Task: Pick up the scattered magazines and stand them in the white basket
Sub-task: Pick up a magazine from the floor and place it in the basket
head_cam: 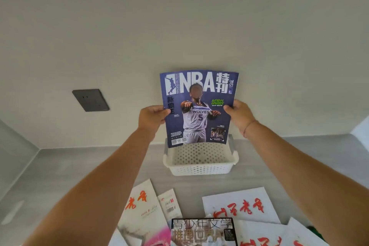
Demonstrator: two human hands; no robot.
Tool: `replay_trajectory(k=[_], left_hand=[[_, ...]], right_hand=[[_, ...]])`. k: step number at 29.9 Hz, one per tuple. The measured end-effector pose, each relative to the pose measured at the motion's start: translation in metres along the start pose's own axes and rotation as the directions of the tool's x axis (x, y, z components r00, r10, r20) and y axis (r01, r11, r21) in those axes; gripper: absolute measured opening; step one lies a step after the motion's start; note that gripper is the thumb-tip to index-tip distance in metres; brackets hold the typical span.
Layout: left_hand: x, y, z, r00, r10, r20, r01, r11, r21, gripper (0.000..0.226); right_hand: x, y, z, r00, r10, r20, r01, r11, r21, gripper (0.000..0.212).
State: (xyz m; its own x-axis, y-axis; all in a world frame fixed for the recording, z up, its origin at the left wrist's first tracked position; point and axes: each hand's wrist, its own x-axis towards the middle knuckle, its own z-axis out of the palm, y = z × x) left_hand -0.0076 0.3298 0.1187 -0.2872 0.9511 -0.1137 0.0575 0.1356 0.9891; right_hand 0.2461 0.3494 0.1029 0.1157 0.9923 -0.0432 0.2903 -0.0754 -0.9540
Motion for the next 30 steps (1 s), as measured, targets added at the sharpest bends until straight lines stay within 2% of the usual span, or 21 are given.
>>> replay_trajectory(k=[3,6,9,15,22,30], left_hand=[[0.017,-0.028,0.009,0.997,-0.071,-0.034,0.073,0.997,0.041,0.018],[0.029,-0.051,0.016,0.995,-0.080,-0.063,0.084,0.994,0.067,0.020],[0.037,-0.065,0.019,0.981,-0.141,-0.130,0.146,0.989,0.026,0.020],[0.046,-0.077,0.019,0.944,-0.223,-0.243,0.241,0.970,0.044,0.021],[0.045,-0.086,0.024,0.962,-0.182,-0.202,0.195,0.980,0.048,0.018],[0.048,-0.083,0.032,0.959,-0.157,-0.235,0.181,0.980,0.084,0.019]], right_hand=[[0.009,0.016,0.007,0.997,0.071,-0.017,-0.072,0.997,-0.028,0.024],[0.017,0.026,0.011,0.995,0.098,-0.028,-0.100,0.993,-0.068,0.025],[0.020,0.031,0.014,0.989,0.145,-0.025,-0.147,0.987,-0.065,0.023],[0.024,0.031,0.019,0.989,0.128,-0.078,-0.143,0.965,-0.220,0.023],[0.027,0.044,0.016,0.979,0.097,-0.182,-0.139,0.961,-0.237,0.030],[0.029,0.056,0.023,0.982,0.099,-0.160,-0.150,0.924,-0.352,0.038]])
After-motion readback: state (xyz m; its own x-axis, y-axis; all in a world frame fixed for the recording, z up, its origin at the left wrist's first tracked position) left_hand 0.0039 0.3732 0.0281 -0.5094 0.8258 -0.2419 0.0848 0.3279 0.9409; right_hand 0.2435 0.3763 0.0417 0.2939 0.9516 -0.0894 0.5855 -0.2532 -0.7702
